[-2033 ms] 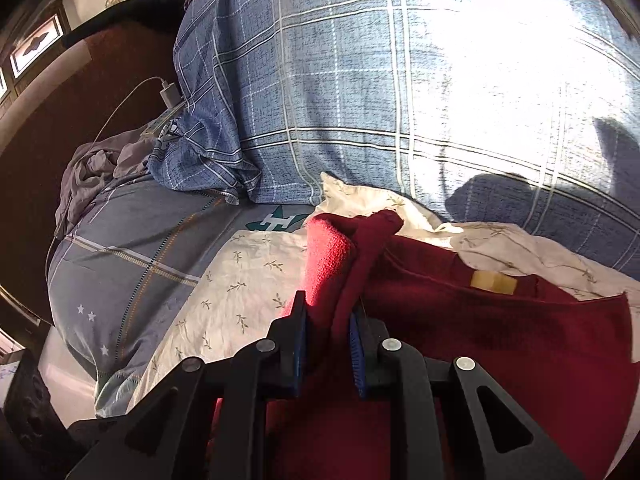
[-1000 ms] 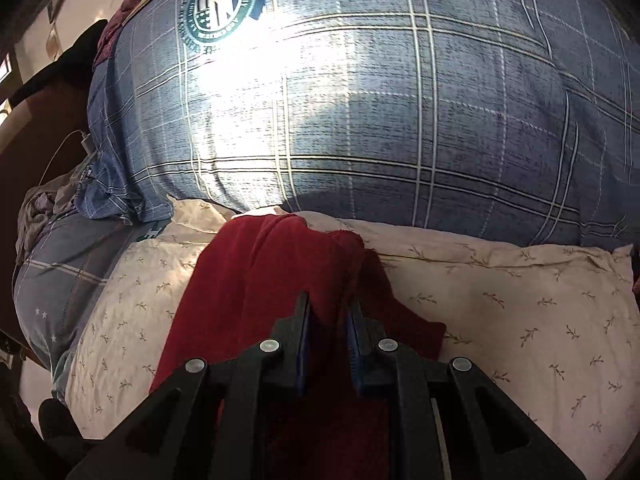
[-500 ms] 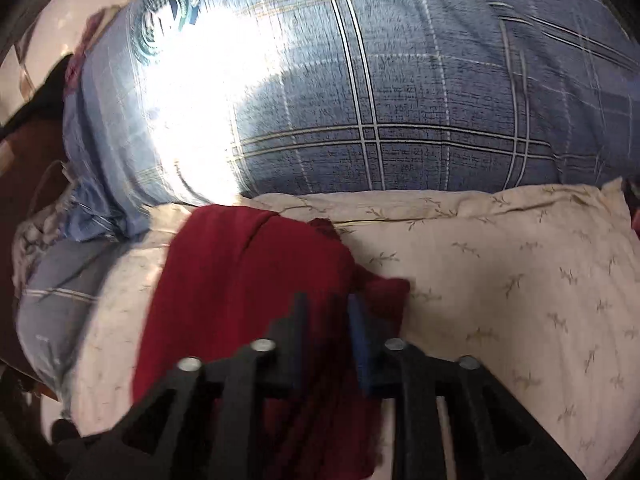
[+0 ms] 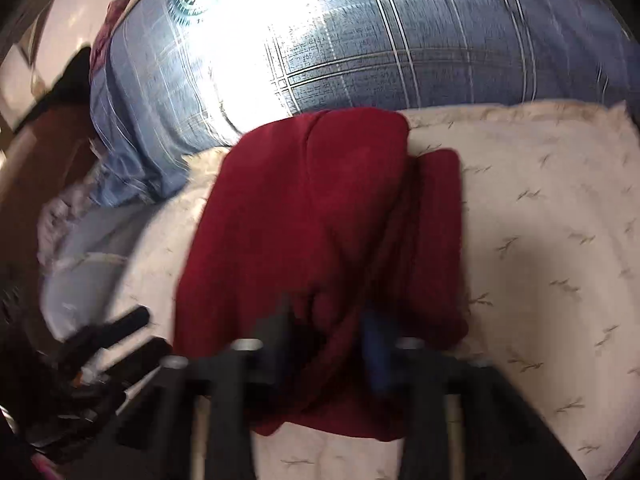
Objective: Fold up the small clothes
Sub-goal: 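Open both grippers and release the folded sweater onto the sheet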
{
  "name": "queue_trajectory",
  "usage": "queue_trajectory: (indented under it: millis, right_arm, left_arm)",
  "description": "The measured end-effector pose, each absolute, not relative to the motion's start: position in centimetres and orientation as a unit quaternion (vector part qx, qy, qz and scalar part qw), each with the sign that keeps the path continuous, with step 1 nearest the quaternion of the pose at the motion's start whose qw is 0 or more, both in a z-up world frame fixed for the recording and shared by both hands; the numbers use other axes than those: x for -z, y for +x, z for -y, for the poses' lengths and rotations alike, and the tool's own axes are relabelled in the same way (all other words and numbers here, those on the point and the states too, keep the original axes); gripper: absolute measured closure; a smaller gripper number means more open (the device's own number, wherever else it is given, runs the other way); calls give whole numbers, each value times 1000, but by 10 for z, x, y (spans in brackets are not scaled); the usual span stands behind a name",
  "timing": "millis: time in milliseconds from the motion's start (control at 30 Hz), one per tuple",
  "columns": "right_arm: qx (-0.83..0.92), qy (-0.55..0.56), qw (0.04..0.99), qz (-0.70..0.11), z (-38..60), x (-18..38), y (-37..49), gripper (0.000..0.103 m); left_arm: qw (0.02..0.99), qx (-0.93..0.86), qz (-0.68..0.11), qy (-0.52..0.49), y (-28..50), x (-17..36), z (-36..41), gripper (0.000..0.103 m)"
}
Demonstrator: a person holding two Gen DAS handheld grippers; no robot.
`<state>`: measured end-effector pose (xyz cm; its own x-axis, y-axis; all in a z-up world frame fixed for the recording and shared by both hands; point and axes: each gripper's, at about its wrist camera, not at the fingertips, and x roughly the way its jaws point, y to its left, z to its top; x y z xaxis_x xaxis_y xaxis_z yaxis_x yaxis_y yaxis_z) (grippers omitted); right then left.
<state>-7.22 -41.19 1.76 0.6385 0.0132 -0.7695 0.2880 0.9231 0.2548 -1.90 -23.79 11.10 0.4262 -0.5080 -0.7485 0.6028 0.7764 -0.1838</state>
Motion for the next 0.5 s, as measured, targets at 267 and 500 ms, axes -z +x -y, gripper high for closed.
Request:
queue_trajectory:
  millis: [267, 500]
  right_arm:
    - [113, 156, 888, -418, 420, -8, -91, 81]
    - [125, 161, 910, -362, 416, -51, -116, 67]
  left_arm:
    - [844, 314, -429, 71, -13, -87, 250, 45]
    - [854, 298, -420, 66, 3, -90, 252, 45]
